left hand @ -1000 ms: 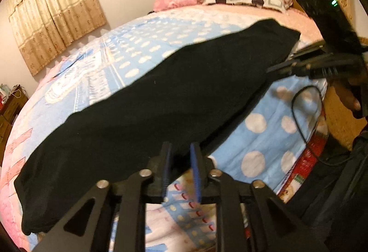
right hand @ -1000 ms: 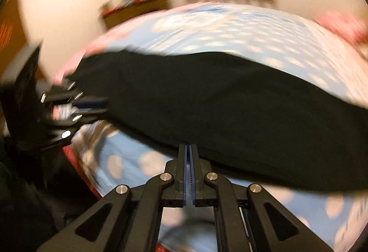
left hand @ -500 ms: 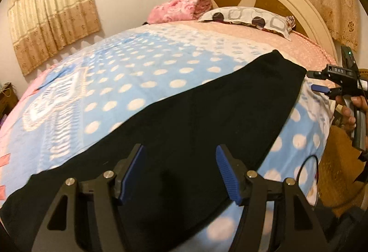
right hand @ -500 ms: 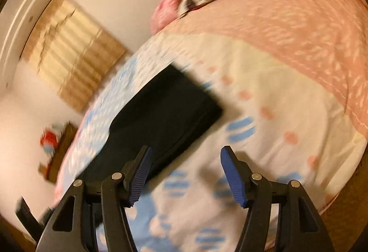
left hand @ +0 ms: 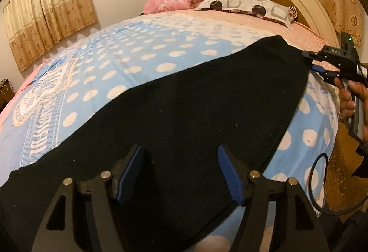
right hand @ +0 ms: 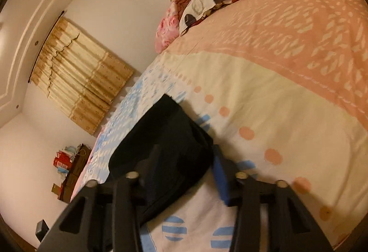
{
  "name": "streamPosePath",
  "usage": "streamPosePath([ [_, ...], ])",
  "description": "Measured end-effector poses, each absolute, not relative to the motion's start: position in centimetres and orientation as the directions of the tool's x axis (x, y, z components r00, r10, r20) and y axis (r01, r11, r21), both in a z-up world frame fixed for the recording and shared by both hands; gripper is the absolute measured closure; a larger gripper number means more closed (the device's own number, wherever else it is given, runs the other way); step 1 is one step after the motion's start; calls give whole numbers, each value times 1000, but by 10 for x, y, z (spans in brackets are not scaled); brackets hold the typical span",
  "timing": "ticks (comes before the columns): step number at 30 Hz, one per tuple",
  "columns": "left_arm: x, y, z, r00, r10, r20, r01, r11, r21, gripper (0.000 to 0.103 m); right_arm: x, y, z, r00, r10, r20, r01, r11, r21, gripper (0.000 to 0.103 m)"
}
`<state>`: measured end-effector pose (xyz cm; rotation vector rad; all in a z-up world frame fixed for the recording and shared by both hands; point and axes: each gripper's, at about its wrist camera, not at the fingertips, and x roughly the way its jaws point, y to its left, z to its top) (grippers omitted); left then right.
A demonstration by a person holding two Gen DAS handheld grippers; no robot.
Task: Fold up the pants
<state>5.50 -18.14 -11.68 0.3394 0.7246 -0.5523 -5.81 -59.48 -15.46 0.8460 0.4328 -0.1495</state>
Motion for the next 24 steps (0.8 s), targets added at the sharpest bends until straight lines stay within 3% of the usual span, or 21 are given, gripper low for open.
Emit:
streamPosePath([
  [2, 56, -182, -117, 618, -357, -701, 583, 806, 103, 32, -57, -596, -156, 906, 43, -421, 289, 664, 689, 67],
  [3, 56, -181, -117, 618, -357, -700, 583, 806, 103, 32, -57, -599, -158, 906, 42, -422, 293, 657, 695, 83],
  [4, 56, -181, -117, 617, -357, -701, 583, 806, 103, 32, -55, -603, -161, 903, 49, -427, 298, 643, 705, 90],
  [11, 56, -175, -114, 609, -355, -710, 573, 815, 84, 32, -63, -588, -132, 924, 45, -380, 248, 687, 683, 92],
  [17, 51, -136, -96, 648, -327, -688, 510, 857, 74, 32, -49, -516, -58, 945, 60, -321, 117, 856, 504, 92],
  [24, 43, -56, -80, 707, -229, -669, 372, 925, 76, 32, -5, -377, -13, 911, 243, -333, -142, 943, 301, 92],
])
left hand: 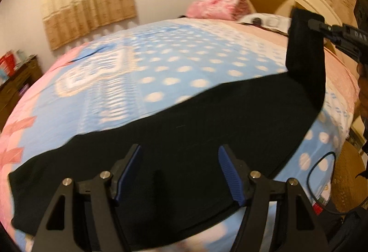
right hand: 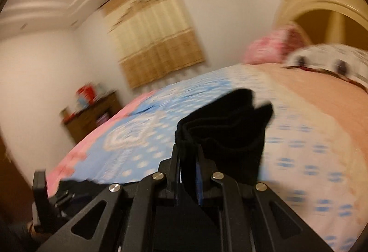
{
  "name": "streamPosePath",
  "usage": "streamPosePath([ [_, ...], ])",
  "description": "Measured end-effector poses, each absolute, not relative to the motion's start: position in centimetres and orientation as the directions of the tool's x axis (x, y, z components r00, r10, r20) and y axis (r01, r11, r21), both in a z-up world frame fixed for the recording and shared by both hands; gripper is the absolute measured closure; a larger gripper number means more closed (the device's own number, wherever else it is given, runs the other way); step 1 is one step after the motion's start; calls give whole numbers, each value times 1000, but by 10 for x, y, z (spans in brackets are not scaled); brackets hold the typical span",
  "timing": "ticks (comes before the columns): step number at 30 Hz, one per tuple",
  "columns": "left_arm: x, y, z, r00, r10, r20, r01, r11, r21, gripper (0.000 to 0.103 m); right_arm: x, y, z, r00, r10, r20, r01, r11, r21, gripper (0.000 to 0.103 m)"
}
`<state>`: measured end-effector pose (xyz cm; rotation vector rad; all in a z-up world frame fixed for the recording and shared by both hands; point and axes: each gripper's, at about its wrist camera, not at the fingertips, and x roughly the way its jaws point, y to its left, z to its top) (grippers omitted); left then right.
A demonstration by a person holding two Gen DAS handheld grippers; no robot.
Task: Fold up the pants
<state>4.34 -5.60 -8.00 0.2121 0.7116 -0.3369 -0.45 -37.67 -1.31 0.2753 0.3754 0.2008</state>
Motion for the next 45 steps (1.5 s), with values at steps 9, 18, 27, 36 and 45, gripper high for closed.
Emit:
streamPosePath([
  [9, 39, 12, -84, 724, -151, -673, 241, 970, 42, 32, 27, -203, -55, 737, 430, -521, -459, 885, 81, 92],
  [18, 44, 21, -88, 722, -159, -673, 226, 974, 12, 32, 26, -152, -83, 682, 445, -580, -524, 851, 37, 92],
  [27, 45, 34, -86, 739, -127, -662, 171, 985, 1, 32, 37, -120, -111, 602, 439, -667, -594, 804, -6, 92],
  [36, 47, 35, -86, 744, -110, -659, 144, 990, -2, 32, 34, -114, -127, 580, 449, -679, -622, 783, -14, 92],
  [45, 48, 12, -70, 757, -132, -640, 183, 983, 14, 32, 11, -149, -110, 556, 498, -665, -641, 767, 39, 58],
])
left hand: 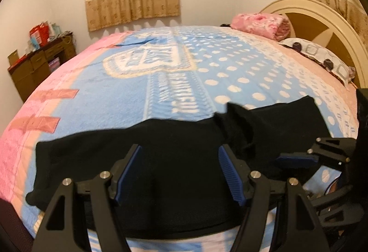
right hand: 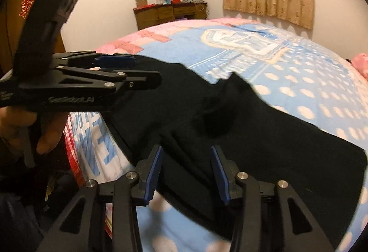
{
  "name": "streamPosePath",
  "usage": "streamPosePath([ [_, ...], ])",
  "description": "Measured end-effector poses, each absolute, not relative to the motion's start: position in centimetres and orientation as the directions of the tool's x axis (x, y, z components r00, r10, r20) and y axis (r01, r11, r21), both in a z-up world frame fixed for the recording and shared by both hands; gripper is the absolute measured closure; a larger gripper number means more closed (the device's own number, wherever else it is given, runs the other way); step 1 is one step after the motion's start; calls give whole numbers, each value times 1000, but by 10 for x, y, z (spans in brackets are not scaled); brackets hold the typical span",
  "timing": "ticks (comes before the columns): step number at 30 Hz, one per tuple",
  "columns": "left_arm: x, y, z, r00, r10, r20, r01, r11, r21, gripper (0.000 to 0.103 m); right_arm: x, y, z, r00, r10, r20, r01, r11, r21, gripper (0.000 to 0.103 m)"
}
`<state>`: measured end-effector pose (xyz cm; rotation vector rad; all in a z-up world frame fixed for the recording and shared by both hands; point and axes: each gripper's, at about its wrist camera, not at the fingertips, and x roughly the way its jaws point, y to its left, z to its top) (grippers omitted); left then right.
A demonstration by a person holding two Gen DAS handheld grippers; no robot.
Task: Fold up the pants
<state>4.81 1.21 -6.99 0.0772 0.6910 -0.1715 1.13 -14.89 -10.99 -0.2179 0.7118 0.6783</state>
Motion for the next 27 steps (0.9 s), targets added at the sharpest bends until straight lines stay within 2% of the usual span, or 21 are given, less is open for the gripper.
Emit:
streamPosePath([
  [4, 54, -15, -67, 756, -169, -633, 237, 971, 24, 32, 12, -189, -97, 607, 483, -631, -564, 821, 87, 57],
  [7, 60, -39, -71, 751, -179, -636, 273, 961, 53, 32, 15, -221, -97, 656, 414, -631, -481, 874, 73, 57],
  [10, 68, -54, -82, 737, -127, -664, 266, 957, 113, 32, 23, -251, -104, 668, 376, -643, -398, 910, 118, 57],
  [13, 74, -54, -96, 698, -108, -708, 252, 962, 102, 32, 32, -271, -115, 655, 352, -669, -332, 929, 164, 57],
  [15, 74, -50, -107, 677, -83, -732, 237, 965, 110, 32, 35, -276, -120, 641, 360, -678, -339, 925, 171, 57],
  [18, 68, -42, -112, 677, -108, -728, 227, 972, 67, 32, 36, -272, -111, 622, 367, -692, -379, 914, 145, 57],
  [22, 60, -40, -114, 684, -133, -717, 230, 972, 40, 33, 59, -276, -84, 572, 500, -650, -430, 858, 281, 57],
  [24, 59, -40, -114, 682, -148, -716, 242, 970, 30, 38, 86, -271, -69, 530, 576, -623, -447, 813, 372, 57],
  [27, 60, -39, -114, 663, -199, -722, 269, 963, -18, 57, 131, -247, -60, 421, 662, -619, -479, 743, 469, 57],
])
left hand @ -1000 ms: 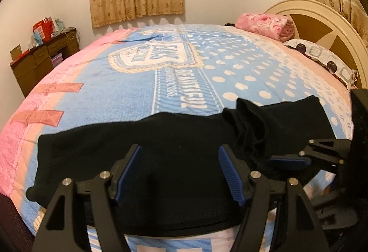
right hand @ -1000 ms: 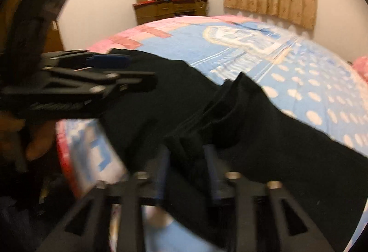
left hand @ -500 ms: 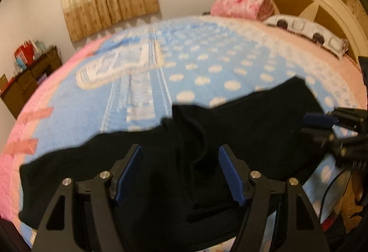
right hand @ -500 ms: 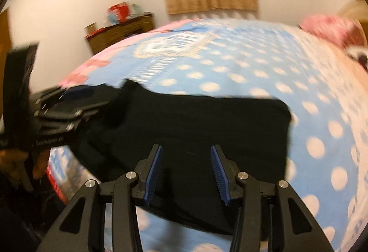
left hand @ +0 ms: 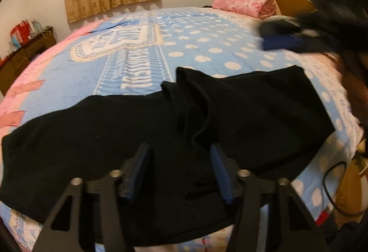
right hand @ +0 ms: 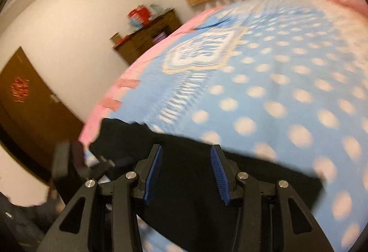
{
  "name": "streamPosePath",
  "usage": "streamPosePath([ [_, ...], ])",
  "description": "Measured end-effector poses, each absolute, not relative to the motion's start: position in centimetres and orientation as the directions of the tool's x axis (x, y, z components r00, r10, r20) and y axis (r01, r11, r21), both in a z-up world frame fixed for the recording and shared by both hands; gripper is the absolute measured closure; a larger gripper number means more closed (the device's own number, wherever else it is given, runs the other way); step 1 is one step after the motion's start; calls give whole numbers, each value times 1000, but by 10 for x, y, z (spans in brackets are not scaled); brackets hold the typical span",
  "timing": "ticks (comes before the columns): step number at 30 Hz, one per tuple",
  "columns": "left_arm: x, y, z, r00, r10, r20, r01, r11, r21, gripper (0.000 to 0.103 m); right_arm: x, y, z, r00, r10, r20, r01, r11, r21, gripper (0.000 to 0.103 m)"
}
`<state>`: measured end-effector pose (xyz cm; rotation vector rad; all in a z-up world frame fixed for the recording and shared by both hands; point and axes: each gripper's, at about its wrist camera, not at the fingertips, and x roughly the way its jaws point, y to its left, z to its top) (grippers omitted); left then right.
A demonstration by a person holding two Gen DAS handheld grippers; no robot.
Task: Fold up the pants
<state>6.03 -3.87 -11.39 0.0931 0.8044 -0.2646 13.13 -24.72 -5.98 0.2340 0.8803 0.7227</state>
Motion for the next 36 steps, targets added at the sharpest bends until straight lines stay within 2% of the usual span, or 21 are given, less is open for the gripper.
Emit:
streamPosePath([
  [1, 60, -39, -114, 654, -220, -724, 280, 959, -39, 67, 150, -232, -60, 359, 690, -628, -497, 711, 498, 57],
  [2, 59, -40, -114, 648, -241, -723, 295, 954, -54, 72, 162, -220, -62, 308, 713, -630, -503, 684, 528, 57],
  [5, 54, -45, -109, 642, -226, -732, 310, 950, -21, 74, 204, -174, -77, 119, 772, -624, -477, 595, 647, 57],
  [7, 52, -37, -102, 642, -244, -727, 300, 952, -55, 72, 226, -140, -95, -22, 787, -617, -458, 541, 705, 57],
  [9, 50, -23, -95, 661, -235, -713, 275, 960, -62, 67, 236, -117, -106, -67, 763, -643, -454, 551, 701, 57],
  [12, 50, 3, -89, 703, -152, -695, 187, 982, -25, 56, 244, -97, -119, -121, 757, -642, -430, 543, 721, 57],
  [15, 57, 23, -96, 703, -84, -706, 109, 994, -10, 55, 251, -82, -129, -196, 761, -618, -393, 517, 761, 57],
  [18, 61, 28, -105, 686, -82, -723, 92, 995, -26, 55, 250, -64, -145, -296, 727, -620, -359, 517, 777, 57],
  [21, 61, 23, -109, 683, -64, -727, 92, 996, -1, 54, 249, -57, -149, -334, 755, -564, -321, 472, 821, 63],
  [23, 60, 23, -111, 683, -65, -727, 90, 996, -4, 54, 250, -49, -151, -354, 783, -512, -299, 424, 855, 64],
  [25, 60, 23, -110, 681, -70, -729, 89, 996, -13, 54, 250, -37, -161, -374, 773, -513, -282, 432, 857, 64],
  [26, 58, 24, -110, 681, -73, -729, 88, 996, -17, 54, 252, -33, -165, -375, 767, -520, -275, 444, 853, 75],
  [27, 57, 26, -110, 681, -75, -729, 86, 996, -22, 53, 252, -30, -169, -371, 764, -527, -275, 452, 849, 82],
  [34, 60, 23, -114, 690, -66, -721, 89, 996, -6, 52, 251, -36, -143, -224, 823, -522, -324, 442, 836, 90],
  [36, 57, 20, -116, 692, -62, -719, 90, 996, 0, 51, 260, -46, -140, -143, 835, -531, -316, 470, 824, 99],
])
